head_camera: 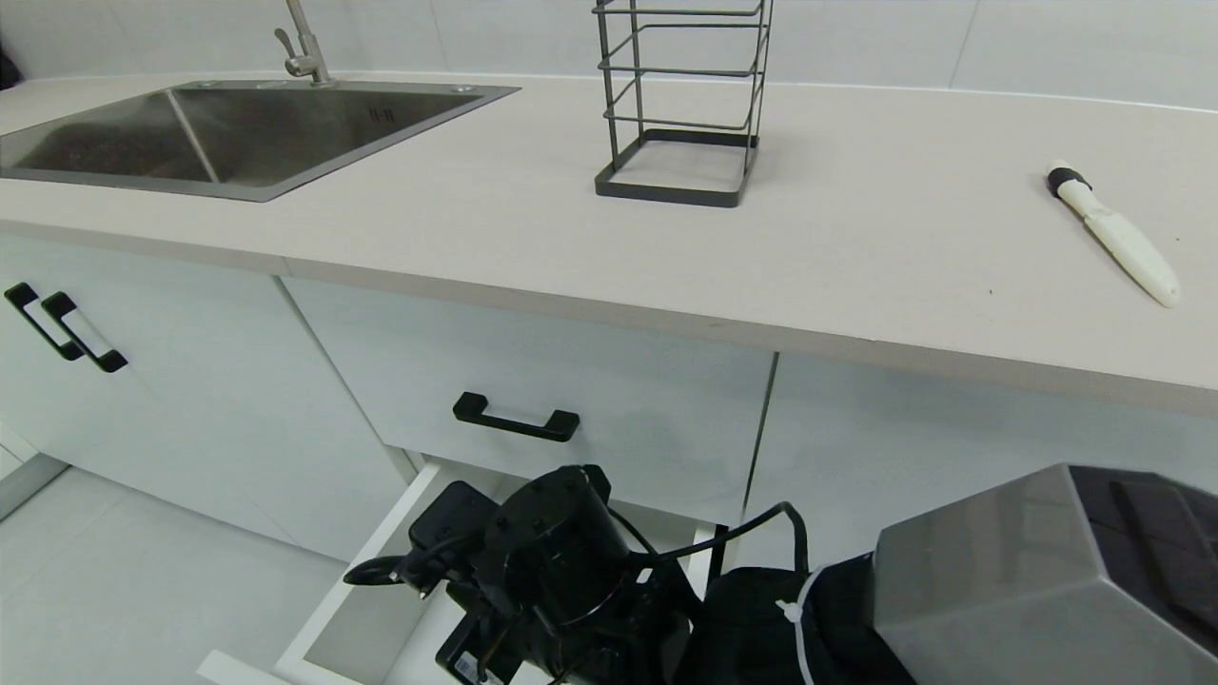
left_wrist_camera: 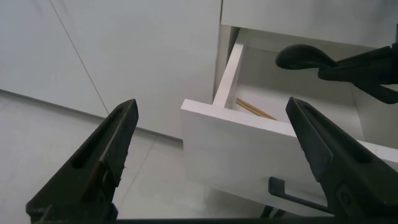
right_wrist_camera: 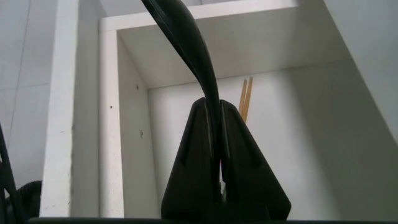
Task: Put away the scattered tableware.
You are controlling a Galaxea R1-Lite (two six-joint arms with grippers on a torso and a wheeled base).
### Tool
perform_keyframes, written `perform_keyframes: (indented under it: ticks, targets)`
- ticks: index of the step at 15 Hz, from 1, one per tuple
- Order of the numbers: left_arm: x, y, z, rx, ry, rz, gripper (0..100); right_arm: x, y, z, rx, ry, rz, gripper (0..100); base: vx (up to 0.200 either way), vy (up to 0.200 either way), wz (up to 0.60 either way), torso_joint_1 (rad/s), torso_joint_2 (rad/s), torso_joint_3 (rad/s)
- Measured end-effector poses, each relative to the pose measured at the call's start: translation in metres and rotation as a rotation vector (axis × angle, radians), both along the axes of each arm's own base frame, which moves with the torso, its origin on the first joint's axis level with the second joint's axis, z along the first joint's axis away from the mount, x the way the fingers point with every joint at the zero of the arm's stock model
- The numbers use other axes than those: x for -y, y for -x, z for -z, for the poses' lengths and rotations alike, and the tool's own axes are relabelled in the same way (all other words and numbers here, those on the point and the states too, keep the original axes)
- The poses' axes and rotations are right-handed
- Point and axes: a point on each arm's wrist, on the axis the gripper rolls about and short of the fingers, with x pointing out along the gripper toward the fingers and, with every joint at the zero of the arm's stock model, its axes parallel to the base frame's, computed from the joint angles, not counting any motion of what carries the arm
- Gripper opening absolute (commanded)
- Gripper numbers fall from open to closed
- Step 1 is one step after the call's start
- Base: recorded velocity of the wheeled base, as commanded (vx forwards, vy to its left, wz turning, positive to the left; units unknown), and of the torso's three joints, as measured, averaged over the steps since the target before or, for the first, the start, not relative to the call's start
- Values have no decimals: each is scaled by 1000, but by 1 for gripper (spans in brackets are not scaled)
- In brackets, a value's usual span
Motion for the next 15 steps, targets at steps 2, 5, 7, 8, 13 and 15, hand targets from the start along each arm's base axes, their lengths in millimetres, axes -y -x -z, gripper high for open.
perform_keyframes:
  ticks: [2, 5, 7, 8, 13, 15]
  targets:
    - [0, 0, 0, 0, 0, 0, 100, -2, -7, 5, -27, 9, 34, 0, 0, 0, 0, 0, 0, 0]
    - [0, 0, 0, 0, 0, 0, 100, -6, -14, 11, -50, 29, 66, 0, 0, 0, 0, 0, 0, 0]
    - [0, 0, 0, 0, 0, 1, 100, -7, -15, 16, -59, 35, 71, 0, 0, 0, 0, 0, 0, 0]
    - [0, 0, 0, 0, 0, 0, 100, -8, -16, 18, -61, 38, 72, 0, 0, 0, 0, 0, 0, 0]
    - [0, 0, 0, 0, 0, 1, 100, -7, -25, 33, -67, 65, 103, 0, 0, 0, 0, 0, 0, 0]
    - [0, 0, 0, 0, 0, 0, 100, -9, -29, 37, -65, 67, 115, 0, 0, 0, 0, 0, 0, 0]
